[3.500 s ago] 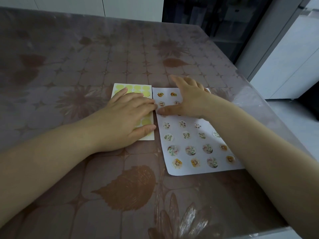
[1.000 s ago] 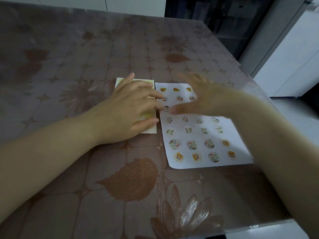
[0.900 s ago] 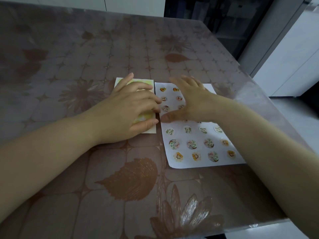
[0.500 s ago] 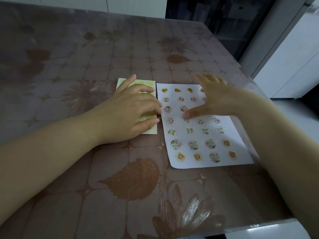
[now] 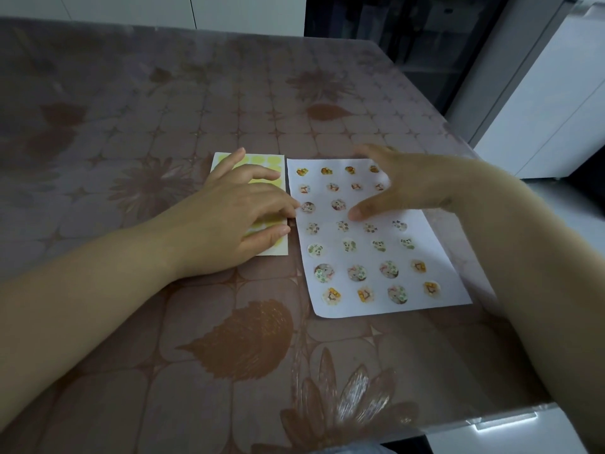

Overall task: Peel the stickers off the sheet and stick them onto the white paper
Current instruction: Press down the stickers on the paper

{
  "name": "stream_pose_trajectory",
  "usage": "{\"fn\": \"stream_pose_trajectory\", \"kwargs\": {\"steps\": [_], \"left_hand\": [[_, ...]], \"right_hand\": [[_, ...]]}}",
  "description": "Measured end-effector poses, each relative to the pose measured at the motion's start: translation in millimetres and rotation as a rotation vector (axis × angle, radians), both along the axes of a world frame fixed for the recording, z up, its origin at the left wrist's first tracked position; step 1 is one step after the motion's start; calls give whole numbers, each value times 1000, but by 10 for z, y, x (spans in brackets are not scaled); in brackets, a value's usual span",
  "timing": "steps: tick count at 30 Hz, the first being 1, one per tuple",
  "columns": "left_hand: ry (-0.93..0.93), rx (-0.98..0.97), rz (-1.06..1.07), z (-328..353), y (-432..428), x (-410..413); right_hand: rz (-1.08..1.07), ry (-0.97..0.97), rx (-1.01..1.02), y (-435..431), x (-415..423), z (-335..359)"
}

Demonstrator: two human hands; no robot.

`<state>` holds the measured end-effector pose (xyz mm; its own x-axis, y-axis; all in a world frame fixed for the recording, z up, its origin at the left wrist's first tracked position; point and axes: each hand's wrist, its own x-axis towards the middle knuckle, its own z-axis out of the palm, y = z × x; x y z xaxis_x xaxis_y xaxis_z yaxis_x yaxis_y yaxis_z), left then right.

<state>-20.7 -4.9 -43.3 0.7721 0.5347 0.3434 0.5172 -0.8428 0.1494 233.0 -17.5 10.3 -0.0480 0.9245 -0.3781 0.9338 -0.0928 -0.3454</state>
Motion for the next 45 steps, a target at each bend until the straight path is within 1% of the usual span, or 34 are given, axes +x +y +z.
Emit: {"fn": "stream_pose_trajectory", "kwargs": {"steps": [3, 9, 15, 16, 19, 20, 23, 30, 34, 38, 39, 42, 43, 45], "left_hand": [[0, -6, -1, -1, 3, -6], [-9, -17, -12, -4, 14, 3], [-8, -14, -15, -2, 3, 2], [-6, -10, -14, -4, 4, -1], [-3, -10, -8, -4, 7, -10], [-3, -11, -7, -6, 8, -9], [-4, -20, -5, -10, 5, 3], [11, 1, -3, 3, 3, 6], [20, 13, 5, -4, 2, 0], [-9, 42, 0, 26, -11, -11], [-26, 53, -11, 43, -19, -7], [-64, 93, -78, 87, -26, 2], [-61, 115, -108, 93, -25, 7], [-52, 153, -155, 92, -26, 13]], "right_hand": [[-26, 15, -18, -10, 122, 66], [47, -92, -38, 19, 102, -7], [65, -56, -77, 23, 264, 32], [81, -73, -69, 28, 303, 48], [195, -262, -40, 112, 430, 4], [202, -294, -44, 125, 430, -6], [141, -261, -54, 142, 440, -25], [134, -323, -24, 182, 444, -39], [76, -306, -125, 73, 410, 74], [72, -316, -57, 57, 312, 171], [82, -280, -50, 49, 286, 179], [134, -67, -38, -71, 91, 167], [154, -28, -12, -123, -12, 129], [191, -19, 67, -193, -196, 13]]}}
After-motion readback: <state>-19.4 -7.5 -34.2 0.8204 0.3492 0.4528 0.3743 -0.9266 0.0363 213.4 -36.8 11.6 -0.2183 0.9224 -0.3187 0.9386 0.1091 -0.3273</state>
